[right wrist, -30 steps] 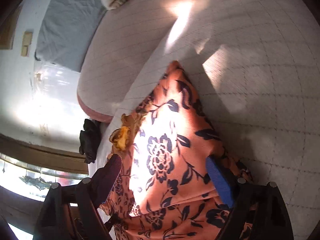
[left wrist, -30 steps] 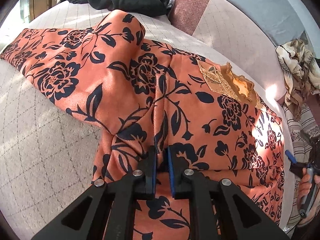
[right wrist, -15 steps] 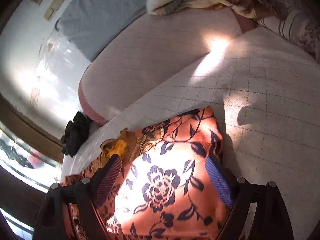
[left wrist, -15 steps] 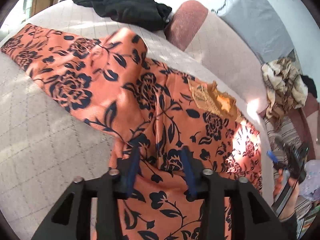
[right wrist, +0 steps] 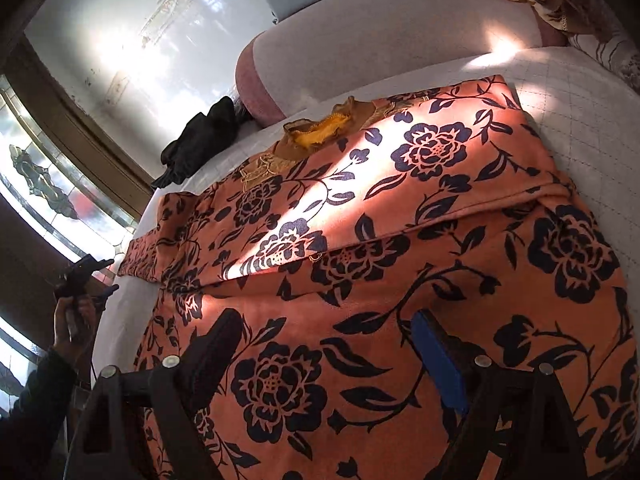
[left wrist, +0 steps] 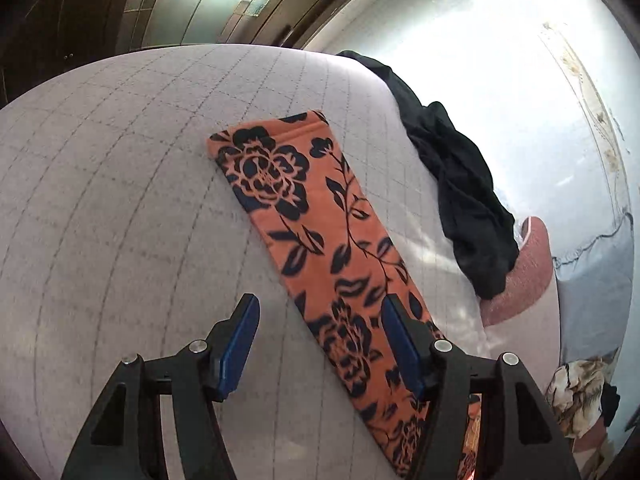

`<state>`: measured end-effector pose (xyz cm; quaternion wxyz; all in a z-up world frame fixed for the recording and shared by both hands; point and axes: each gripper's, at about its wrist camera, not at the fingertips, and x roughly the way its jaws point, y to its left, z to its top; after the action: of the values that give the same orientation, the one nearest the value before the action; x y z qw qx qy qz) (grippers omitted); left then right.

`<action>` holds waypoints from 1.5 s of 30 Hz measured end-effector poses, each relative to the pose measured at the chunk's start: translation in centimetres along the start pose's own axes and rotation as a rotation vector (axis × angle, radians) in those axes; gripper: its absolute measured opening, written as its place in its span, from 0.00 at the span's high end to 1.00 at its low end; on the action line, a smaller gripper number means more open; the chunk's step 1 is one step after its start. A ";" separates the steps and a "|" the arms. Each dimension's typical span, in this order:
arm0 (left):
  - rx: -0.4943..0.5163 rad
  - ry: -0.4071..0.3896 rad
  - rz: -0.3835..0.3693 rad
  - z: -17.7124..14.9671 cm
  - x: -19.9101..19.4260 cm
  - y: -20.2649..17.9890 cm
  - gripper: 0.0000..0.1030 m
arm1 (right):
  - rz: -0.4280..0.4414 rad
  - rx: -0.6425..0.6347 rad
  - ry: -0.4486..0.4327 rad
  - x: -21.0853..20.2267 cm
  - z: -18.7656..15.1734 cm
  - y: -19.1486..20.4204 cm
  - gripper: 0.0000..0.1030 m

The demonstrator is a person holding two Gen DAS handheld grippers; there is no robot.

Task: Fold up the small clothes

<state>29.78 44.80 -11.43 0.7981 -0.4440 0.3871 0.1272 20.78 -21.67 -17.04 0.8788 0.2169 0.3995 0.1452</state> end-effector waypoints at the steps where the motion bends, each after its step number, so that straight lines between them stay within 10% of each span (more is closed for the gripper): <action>1: -0.014 -0.006 0.005 0.7 0.6 0.2 0.38 | -0.001 -0.006 0.001 0.2 0.0 0.1 0.14; 6: -0.029 -0.061 0.056 2.3 2.3 -0.4 0.40 | -0.013 -0.013 -0.008 0.8 0.2 -0.4 0.14; 8: 0.006 -0.055 0.164 3.1 3.0 -0.6 0.94 | -0.011 -0.008 -0.010 0.9 0.2 -0.7 0.14; 14: 0.210 -0.183 0.226 1.2 -0.8 -6.4 0.96 | -0.024 -0.015 -0.043 0.3 0.2 -1.2 0.14; 21: 0.688 -0.313 -0.054 -12.0 -10.8 -25.1 0.96 | -0.002 0.122 -0.124 -2.3 0.8 -4.3 0.14; 28: 0.975 -0.077 -0.349 -31.7 -9.5 -37.9 0.94 | 0.011 0.208 -0.212 -5.2 1.3 -6.2 0.14; 33: 1.096 0.307 -0.174 -42.1 0.6 -36.9 0.50 | 0.023 0.286 -0.217 -5.6 1.5 -7.6 0.14; 36: 0.977 0.356 -0.117 -40.4 1.7 -32.5 0.50 | 0.035 0.310 -0.228 -6.1 1.6 -8.0 0.14; 45: 0.847 0.037 0.048 -28.5 -1.7 -23.1 0.30 | 0.125 0.405 -0.199 -6.4 4.3 -8.4 0.13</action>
<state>26.94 8.78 -4.82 0.8996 -0.0702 0.4297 -0.0327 20.67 -32.77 -14.64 0.8417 0.4263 0.3176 0.0944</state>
